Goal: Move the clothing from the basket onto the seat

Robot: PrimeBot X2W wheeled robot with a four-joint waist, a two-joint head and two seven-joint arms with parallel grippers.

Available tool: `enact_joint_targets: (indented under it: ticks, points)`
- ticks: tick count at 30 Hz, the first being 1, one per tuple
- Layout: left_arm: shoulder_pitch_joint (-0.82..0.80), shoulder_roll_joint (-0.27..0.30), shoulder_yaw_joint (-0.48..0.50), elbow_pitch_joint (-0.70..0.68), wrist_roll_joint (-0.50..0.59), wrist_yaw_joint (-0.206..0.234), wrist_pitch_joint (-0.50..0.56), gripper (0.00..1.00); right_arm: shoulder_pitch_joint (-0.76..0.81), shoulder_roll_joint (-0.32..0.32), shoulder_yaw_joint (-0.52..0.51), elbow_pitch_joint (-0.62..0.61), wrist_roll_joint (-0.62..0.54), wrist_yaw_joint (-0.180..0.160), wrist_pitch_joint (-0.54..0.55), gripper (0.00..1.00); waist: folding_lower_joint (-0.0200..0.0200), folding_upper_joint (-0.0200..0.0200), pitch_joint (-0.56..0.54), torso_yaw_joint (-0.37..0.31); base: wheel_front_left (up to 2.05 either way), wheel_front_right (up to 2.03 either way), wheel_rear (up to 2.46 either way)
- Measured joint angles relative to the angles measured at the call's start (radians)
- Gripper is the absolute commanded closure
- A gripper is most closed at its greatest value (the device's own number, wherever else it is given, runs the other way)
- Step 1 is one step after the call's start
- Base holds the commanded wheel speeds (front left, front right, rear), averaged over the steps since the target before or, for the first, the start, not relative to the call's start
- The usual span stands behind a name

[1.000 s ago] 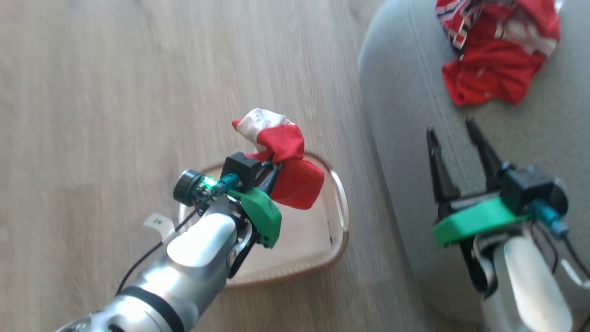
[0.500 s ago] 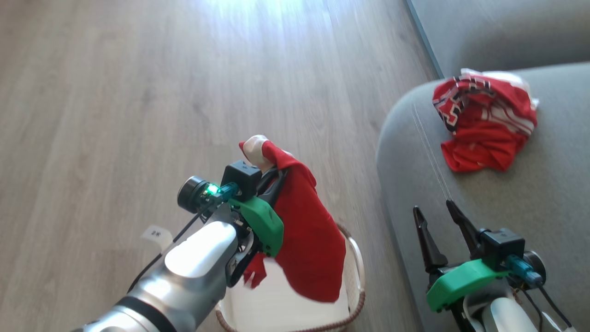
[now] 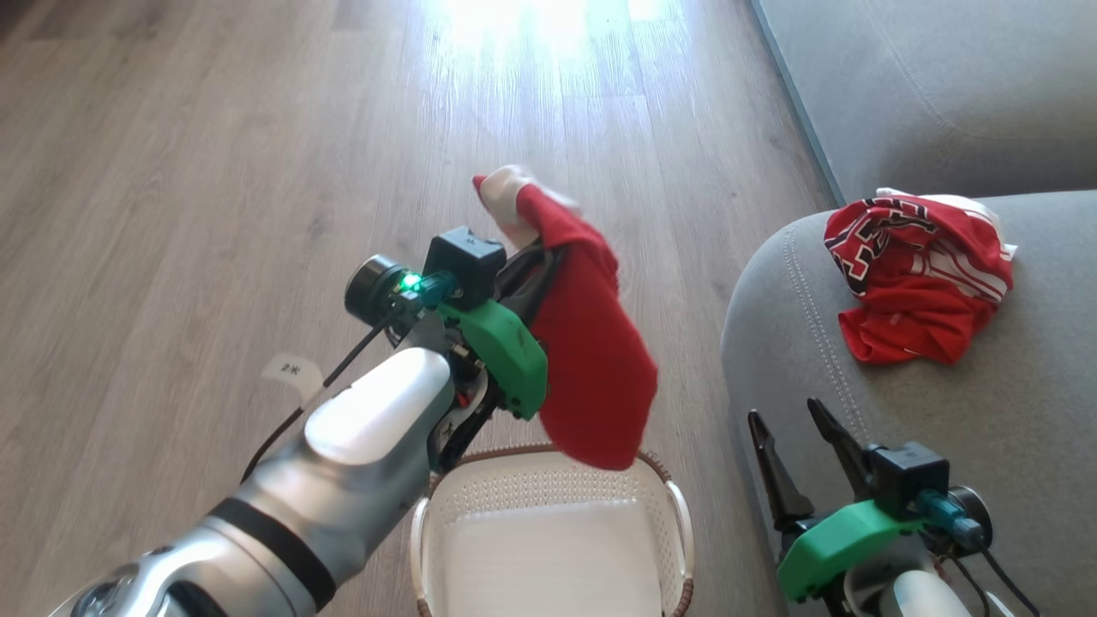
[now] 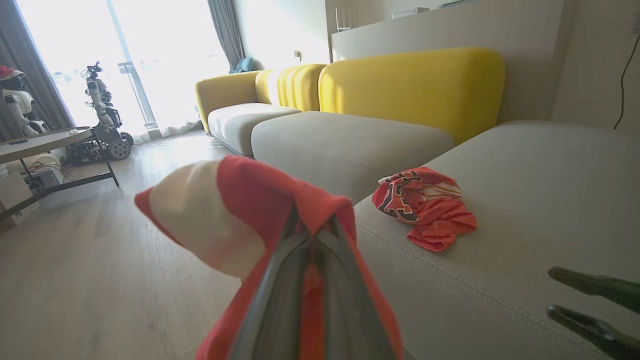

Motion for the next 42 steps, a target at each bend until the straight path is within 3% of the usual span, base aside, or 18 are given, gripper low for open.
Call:
enact_joint_targets:
  ticks: [10, 14, 24, 32, 33, 34, 35, 36, 42]
  points:
    - [-0.011, -0.020, -0.008, -0.067, 0.000, 0.005, -0.005, 1.00, -0.088, -0.004, 0.144, 0.031, -0.060, 0.000, 0.031, 0.00, 0.0000, 0.0000, -0.004, 0.006, 0.00, 0.00, 0.00]
    - [-0.011, -0.022, -0.016, -0.094, 0.000, 0.005, -0.006, 1.00, -0.174, -0.051, 0.213, 0.071, -0.058, 0.000, 0.035, 0.00, 0.0000, 0.0000, -0.001, 0.016, 0.00, 0.00, 0.00]
    - [-0.011, -0.023, -0.029, -0.117, 0.000, 0.005, -0.001, 1.00, -0.339, -0.115, 0.480, 0.209, 0.119, 0.000, 0.045, 0.00, 0.0000, 0.0000, 0.006, 0.040, 0.00, 0.00, 0.00]
    - [-0.011, -0.022, -0.031, -0.127, 0.000, 0.011, 0.000, 1.00, -0.474, -0.114, 0.577, 0.329, 0.189, 0.000, 0.007, 0.00, 0.0000, 0.0000, 0.017, 0.046, 0.00, 0.00, 0.00]
    - [-0.011, -0.022, -0.031, -0.127, 0.000, 0.011, 0.000, 1.00, -0.484, -0.110, 0.588, 0.345, 0.193, 0.000, 0.002, 0.10, 0.0000, 0.0000, 0.018, 0.046, 0.00, 0.00, 0.00]
    - [-0.011, -0.022, -0.031, -0.127, 0.000, 0.011, 0.000, 1.00, -0.492, -0.107, 0.599, 0.360, 0.199, 0.000, -0.001, 0.48, 0.0000, -0.0001, 0.019, 0.047, 0.00, 0.00, 0.00]
    - [-0.011, -0.022, -0.031, -0.127, 0.000, 0.015, 0.000, 1.00, -0.498, -0.103, 0.610, 0.374, 0.208, 0.000, -0.002, 0.70, 0.0000, 0.0000, 0.021, 0.047, 0.00, 0.00, 0.00]
    - [-0.011, -0.022, -0.031, -0.127, -0.003, 0.015, 0.000, 1.00, -0.501, -0.100, 0.618, 0.389, 0.219, 0.000, -0.006, 1.00, 0.0000, -0.0001, 0.021, 0.048, 0.00, 0.00, 0.00]
    - [-0.009, -0.012, -0.031, -0.123, -0.019, 0.021, -0.001, 1.00, -0.518, -0.096, 0.637, 0.429, 0.260, 0.000, -0.019, 1.00, 0.0000, 0.0000, 0.024, 0.044, 0.00, 0.00, 0.00]
